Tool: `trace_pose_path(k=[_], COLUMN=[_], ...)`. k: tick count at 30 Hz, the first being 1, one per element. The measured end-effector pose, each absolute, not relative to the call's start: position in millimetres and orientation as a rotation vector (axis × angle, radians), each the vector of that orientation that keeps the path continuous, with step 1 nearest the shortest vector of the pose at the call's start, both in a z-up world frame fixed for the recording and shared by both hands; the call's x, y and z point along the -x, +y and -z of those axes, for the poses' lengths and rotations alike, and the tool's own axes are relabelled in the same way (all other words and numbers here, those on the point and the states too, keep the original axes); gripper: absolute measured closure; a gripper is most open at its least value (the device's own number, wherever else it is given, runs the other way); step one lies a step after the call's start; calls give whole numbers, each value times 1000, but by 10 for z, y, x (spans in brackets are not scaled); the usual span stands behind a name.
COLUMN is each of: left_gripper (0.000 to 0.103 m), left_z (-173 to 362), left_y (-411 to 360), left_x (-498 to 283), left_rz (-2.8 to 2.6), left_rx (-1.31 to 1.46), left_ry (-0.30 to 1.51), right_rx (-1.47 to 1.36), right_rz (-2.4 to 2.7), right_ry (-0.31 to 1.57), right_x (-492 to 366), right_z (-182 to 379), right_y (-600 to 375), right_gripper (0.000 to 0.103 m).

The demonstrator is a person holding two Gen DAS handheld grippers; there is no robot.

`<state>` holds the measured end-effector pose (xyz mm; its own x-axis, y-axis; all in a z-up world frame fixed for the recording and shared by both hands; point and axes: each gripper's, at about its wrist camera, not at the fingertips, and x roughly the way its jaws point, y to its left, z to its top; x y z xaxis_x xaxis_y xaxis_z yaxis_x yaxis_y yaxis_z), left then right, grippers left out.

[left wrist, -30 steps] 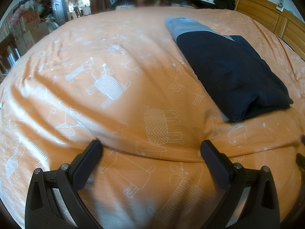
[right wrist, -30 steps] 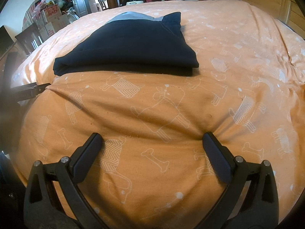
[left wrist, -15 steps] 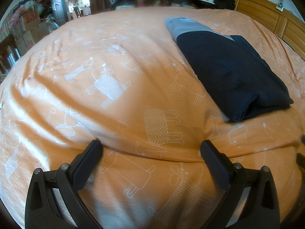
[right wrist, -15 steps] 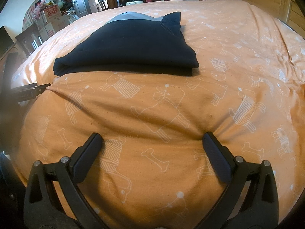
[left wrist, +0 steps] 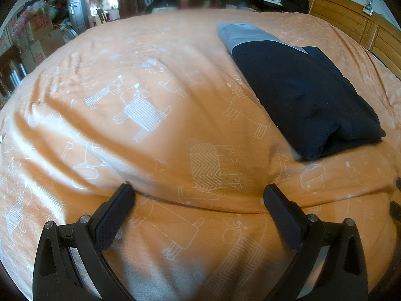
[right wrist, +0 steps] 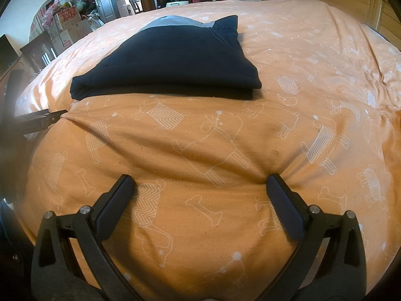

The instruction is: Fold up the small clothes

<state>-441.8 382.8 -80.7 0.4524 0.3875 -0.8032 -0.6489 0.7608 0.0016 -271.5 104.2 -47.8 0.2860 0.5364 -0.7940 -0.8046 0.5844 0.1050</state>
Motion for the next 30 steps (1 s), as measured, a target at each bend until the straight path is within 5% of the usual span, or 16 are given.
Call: trace_pose_path(k=[21, 30], left_gripper=[0, 3], left_z=[763, 82], left_y=[3813, 3599], left_x=[4392, 4563], left_rz=[-661, -691], left_rx=[316, 305], left_ry=[901, 787], right_rx=[362, 319], right_rz=[-811, -819], right_ry=[1003, 910], right_x=[2649, 2769], right_z=[432, -213], right_y=[1214, 1064], right_gripper=[0, 0])
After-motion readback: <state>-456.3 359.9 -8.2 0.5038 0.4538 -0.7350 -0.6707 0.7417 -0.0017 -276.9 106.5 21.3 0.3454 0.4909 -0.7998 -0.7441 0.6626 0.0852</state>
